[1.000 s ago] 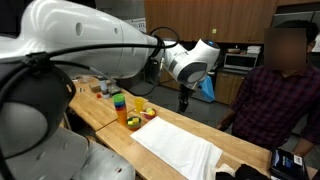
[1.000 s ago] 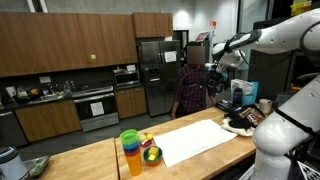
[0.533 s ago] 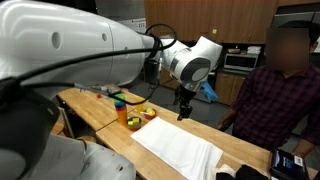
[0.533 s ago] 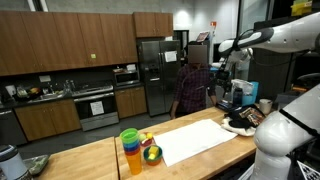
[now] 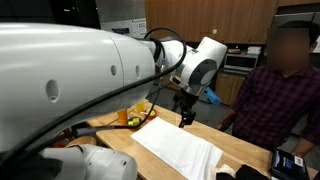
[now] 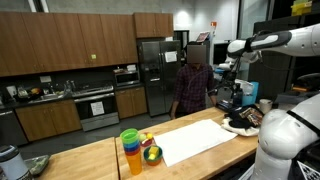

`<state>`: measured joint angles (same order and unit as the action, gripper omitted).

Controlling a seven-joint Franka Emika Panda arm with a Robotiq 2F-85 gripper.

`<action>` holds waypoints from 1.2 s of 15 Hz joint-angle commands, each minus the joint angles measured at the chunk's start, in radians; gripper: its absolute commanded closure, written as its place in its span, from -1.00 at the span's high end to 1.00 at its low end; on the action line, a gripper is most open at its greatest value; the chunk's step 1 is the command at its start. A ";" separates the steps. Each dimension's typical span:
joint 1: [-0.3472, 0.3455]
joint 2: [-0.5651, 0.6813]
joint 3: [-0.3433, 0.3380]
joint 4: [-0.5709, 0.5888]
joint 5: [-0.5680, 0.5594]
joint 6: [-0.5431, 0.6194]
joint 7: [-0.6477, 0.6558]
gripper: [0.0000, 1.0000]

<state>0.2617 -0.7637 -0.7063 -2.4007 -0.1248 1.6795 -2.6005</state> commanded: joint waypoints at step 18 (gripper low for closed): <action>0.204 0.120 0.045 -0.017 0.078 -0.004 -0.066 1.00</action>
<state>0.5849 -0.7168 -0.7480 -2.4161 -0.1223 1.6648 -2.5846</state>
